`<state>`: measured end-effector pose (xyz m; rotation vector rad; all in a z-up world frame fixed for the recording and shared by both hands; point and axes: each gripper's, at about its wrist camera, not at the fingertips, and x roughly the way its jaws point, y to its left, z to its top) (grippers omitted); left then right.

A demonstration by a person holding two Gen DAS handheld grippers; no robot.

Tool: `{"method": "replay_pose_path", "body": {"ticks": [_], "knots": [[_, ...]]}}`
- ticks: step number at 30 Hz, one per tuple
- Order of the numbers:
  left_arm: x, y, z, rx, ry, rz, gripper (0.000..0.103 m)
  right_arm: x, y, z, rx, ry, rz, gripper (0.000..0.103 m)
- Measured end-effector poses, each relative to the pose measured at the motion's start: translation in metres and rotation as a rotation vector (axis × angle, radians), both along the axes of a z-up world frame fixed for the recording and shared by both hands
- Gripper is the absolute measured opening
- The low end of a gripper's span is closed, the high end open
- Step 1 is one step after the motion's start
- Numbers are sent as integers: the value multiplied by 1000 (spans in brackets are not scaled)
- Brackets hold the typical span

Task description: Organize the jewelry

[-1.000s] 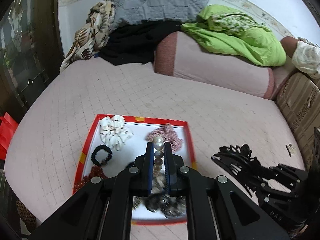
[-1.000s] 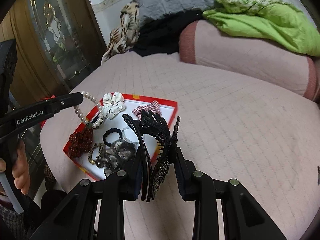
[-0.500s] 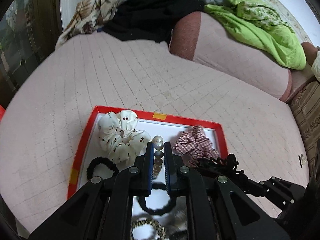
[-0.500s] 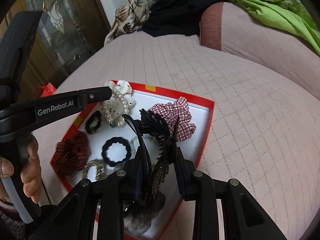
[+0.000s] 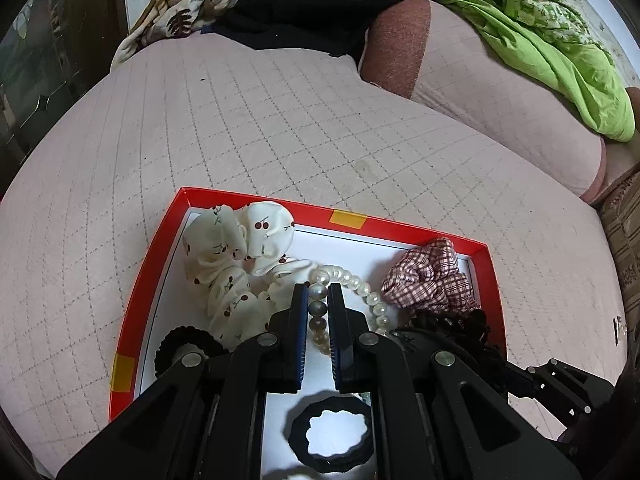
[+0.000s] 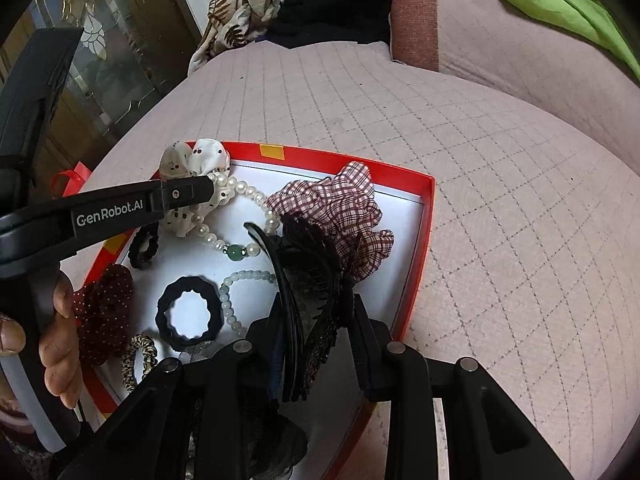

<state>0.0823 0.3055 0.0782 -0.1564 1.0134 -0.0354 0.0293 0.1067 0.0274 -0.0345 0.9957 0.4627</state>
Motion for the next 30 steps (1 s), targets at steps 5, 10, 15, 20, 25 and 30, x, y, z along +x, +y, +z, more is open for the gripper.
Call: {"method": "replay_pose_path", "body": {"ticks": [5, 10, 15, 20, 25, 30], "knots": [[-6, -1, 9, -26, -15, 1, 12, -1, 0, -3, -5, -6, 16, 32], [-22, -5, 32, -20, -72, 5, 34, -10, -3, 4, 6, -26, 24, 45], [-44, -10, 55, 8, -123, 9, 38, -21, -7, 17, 16, -55, 21, 53], [-76, -10, 76, 74, -187, 53, 49, -39, -20, 33, 35, -78, 10, 55], [-114, -15, 95, 139, -266, 112, 65, -65, -43, 44, 55, -91, -24, 57], [-154, -32, 112, 208, -357, 150, 75, -93, -68, 49, 54, -96, -69, 57]]}}
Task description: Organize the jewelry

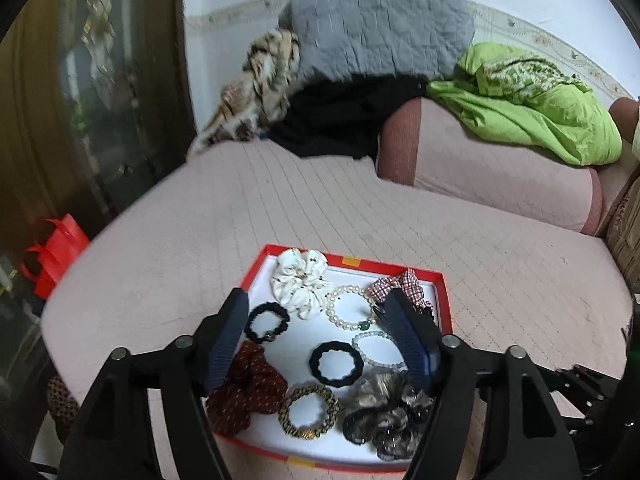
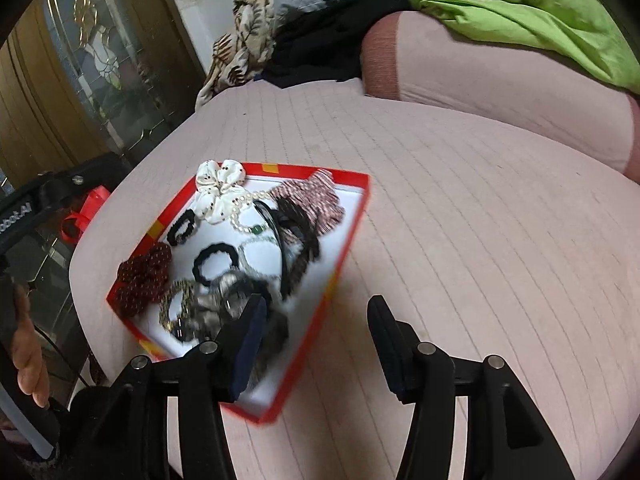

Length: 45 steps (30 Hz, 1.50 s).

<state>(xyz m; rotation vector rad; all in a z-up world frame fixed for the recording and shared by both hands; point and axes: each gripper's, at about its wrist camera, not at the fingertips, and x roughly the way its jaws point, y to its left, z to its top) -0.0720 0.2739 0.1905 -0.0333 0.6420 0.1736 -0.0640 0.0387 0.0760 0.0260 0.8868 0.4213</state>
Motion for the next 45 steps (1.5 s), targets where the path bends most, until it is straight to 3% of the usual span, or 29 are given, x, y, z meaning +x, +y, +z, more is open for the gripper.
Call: {"method": "replay_pose_path", "body": {"ticks": [5, 9, 14, 18, 22, 27, 35, 45], "knots": [[-38, -15, 15, 73, -121, 76, 95, -23, -23, 3, -2, 0, -54, 59], [-68, -16, 27, 73, -188, 137, 99, -38, -40, 8, 19, 4, -97, 60], [-97, -19, 47, 147, -255, 206, 102, -55, -48, 16, 29, -13, -121, 60], [-121, -17, 60, 127, -304, 208, 103, -69, -46, 24, 20, -40, -128, 63], [-129, -17, 62, 91, -281, 183, 103, -82, -43, 32, 5, -73, -130, 64], [-124, -26, 48, 55, -185, 149, 103, -92, -42, 39, -17, -120, -150, 67], [-116, -47, 25, 106, -109, 100, 103, -97, -52, 41, -61, -155, -208, 70], [-104, -48, 4, 38, -25, 53, 103, -96, -54, 41, -108, -179, -251, 72]]}}
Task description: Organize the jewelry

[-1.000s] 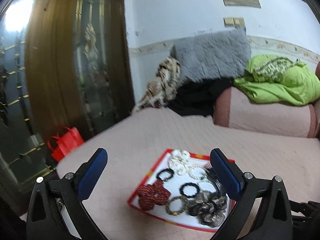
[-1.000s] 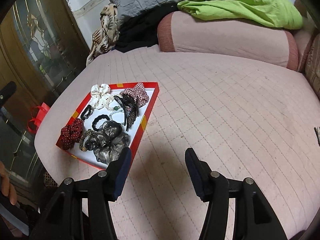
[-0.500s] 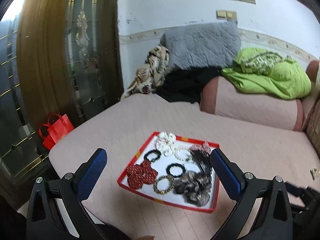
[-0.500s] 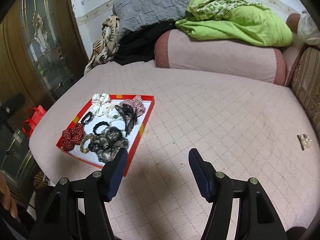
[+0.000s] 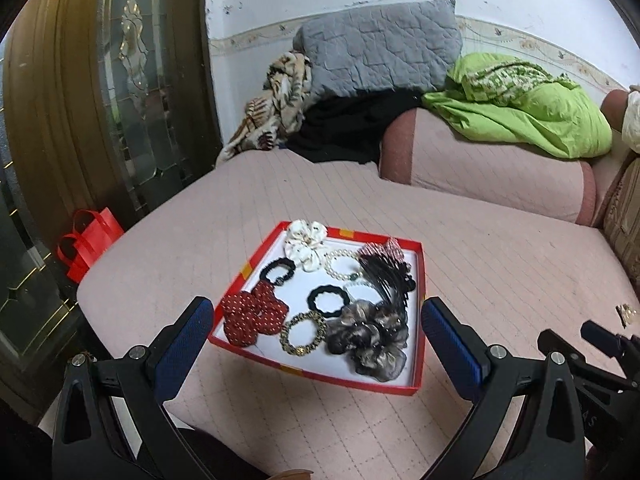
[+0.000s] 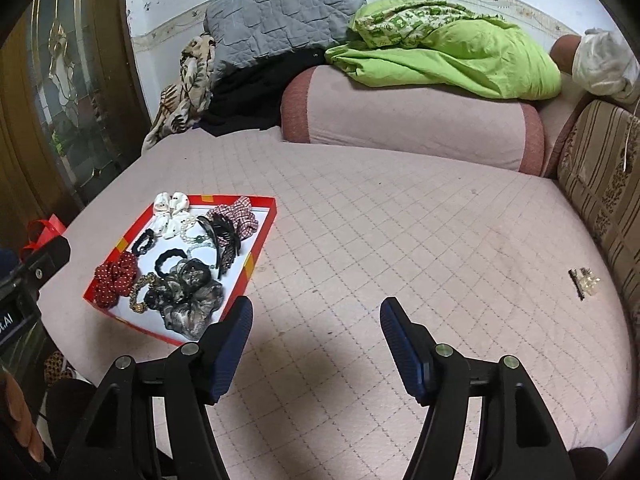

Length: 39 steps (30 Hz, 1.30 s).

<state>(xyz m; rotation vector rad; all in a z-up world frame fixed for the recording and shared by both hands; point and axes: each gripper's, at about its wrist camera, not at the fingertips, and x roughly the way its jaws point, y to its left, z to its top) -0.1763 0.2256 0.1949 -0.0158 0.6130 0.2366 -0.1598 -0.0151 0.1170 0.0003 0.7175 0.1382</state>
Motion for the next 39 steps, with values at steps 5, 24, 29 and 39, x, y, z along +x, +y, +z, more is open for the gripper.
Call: {"method": "replay_pose_path", "body": {"ticks": [5, 24, 29, 39], "knots": [[4, -4, -8, -1, 26, -22, 103, 1, 2, -2, -25, -3, -4, 73], [15, 1, -34, -49, 108, -44, 103, 5, 12, -14, -67, 35, -1, 74], [16, 2, -38, -62, 118, -50, 103, 6, 13, -16, -75, 43, -2, 74], [19, 3, -44, -85, 140, -64, 103, 8, 15, -20, -86, 54, 1, 74]]}}
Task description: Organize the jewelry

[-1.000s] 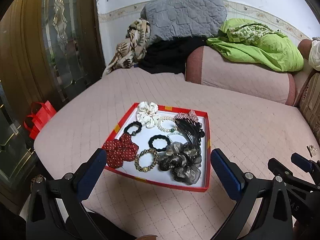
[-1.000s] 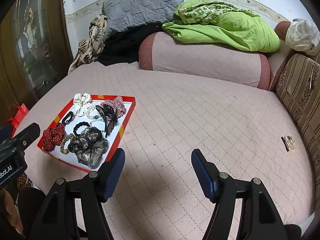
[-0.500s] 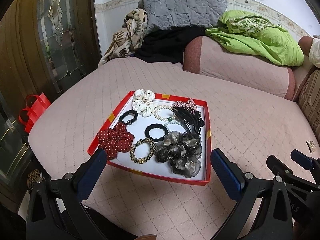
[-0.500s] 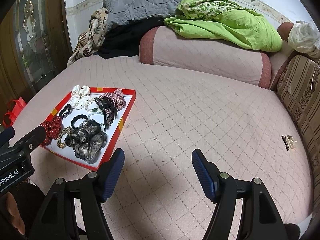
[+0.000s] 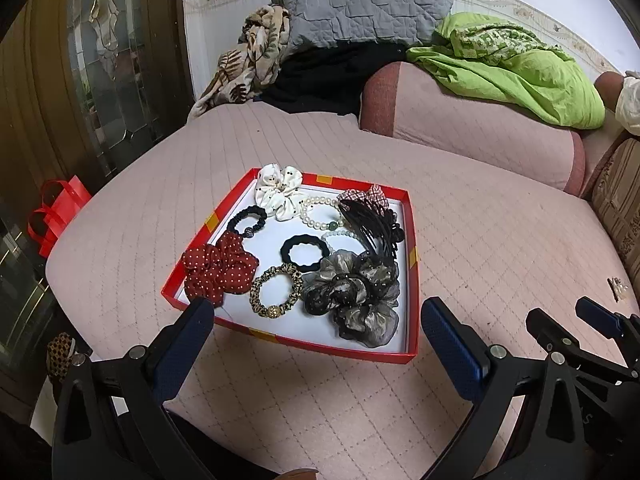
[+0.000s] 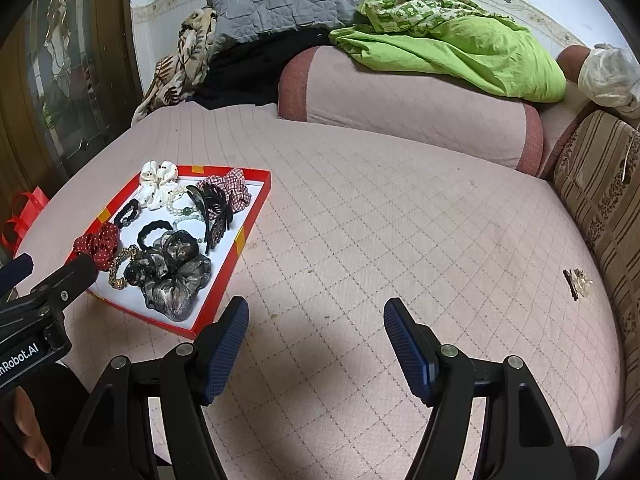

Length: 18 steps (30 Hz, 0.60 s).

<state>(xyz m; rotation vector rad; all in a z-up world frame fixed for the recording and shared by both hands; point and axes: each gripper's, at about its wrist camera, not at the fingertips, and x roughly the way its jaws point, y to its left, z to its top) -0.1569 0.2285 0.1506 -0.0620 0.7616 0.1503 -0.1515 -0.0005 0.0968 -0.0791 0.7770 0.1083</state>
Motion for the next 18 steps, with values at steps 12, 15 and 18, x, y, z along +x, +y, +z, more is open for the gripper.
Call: {"method": "replay_pose_path", "body": {"ticks": [12, 15, 18], "knots": [[2, 0, -6, -28, 25, -15, 103, 1, 1, -3, -5, 7, 0, 75], [2, -1, -6, -31, 26, -15, 103, 1, 1, -3, -6, 8, 0, 75], [2, -1, -7, -32, 28, -16, 103, 1, 1, -3, -6, 8, 0, 75]]}}
